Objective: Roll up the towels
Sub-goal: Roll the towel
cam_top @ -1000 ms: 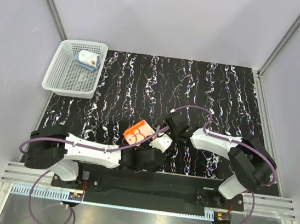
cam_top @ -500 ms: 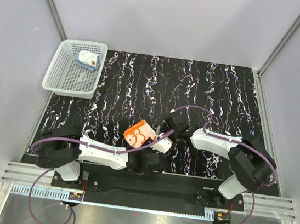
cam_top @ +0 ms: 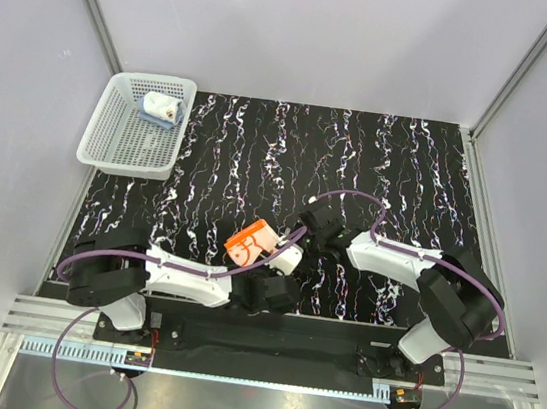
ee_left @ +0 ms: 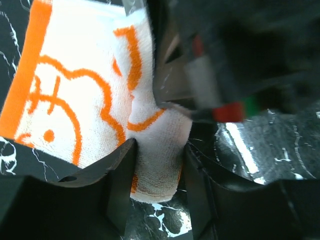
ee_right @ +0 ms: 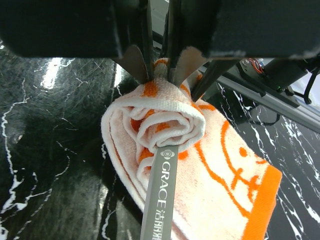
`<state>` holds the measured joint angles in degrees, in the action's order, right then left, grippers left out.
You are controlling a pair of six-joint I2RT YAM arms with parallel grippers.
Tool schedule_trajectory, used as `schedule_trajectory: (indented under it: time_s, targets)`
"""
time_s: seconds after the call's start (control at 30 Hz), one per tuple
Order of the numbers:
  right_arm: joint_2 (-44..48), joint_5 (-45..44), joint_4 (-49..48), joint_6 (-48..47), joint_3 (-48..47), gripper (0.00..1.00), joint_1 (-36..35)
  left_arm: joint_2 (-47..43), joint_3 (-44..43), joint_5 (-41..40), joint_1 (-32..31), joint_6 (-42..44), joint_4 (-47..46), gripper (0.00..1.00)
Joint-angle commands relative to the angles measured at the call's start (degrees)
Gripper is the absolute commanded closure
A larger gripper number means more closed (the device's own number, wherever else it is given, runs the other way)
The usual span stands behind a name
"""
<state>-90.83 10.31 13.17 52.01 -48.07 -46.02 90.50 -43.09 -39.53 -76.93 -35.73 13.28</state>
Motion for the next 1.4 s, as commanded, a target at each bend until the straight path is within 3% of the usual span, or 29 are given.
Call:
schedule_trajectory:
  time_s: [0.0, 0.13, 0.2, 0.3, 0.6, 0.83, 1.0, 1.2, 1.37]
  targets:
    - [0.2, 1.7, 1.9, -1.6, -2.5, 0.87, -0.7, 1.2, 2.4, -0.3, 0.5, -5.1, 1.0, 0.54]
    - [-0.2, 2.5, 1.8, -2.0, -2.8, 0.87, -0.2, 2.8, 2.7, 1.2, 0.5, -6.7, 1.8, 0.54]
    - [-0.4, 3.1, 1.7, -2.2, -2.9, 0.87, 0.3, 2.8, 2.9, 2.1, 0.5, -6.6, 1.4, 0.65]
    - [-0.2, 3.6, 2.4, -2.6, -2.9, 0.87, 1.3, 1.8, 2.7, 3.0, 0.5, -5.9, 1.6, 0.73]
    - [-0.5, 4.0, 3.9, -3.9, -1.6, 0.81, 3.1, -2.3, 0.9, 6.2, 0.9, -0.4, 2.6, 0.85]
    - [-1.0, 4.8, 4.8, -7.3, -0.3, 0.61, 8.6, -9.2, 4.1, 19.9, 5.4, 2.3, -0.1, 0.87]
    - [-1.8, 4.1, 6.0, -9.0, -0.9, 0.41, 11.1, -11.7, 5.2, 24.3, 7.9, 2.9, -0.7, 0.88]
    - [-2.3, 0.5, 10.6, -11.1, -4.5, 0.35, 13.8, -12.6, 6.5, 31.9, 10.8, 2.8, -4.2, 0.89]
    - [2.6, -4.4, 15.1, -11.6, -7.8, 0.33, 14.3, -13.9, 8.3, 38.5, 14.7, 1.8, -7.8, 0.89]
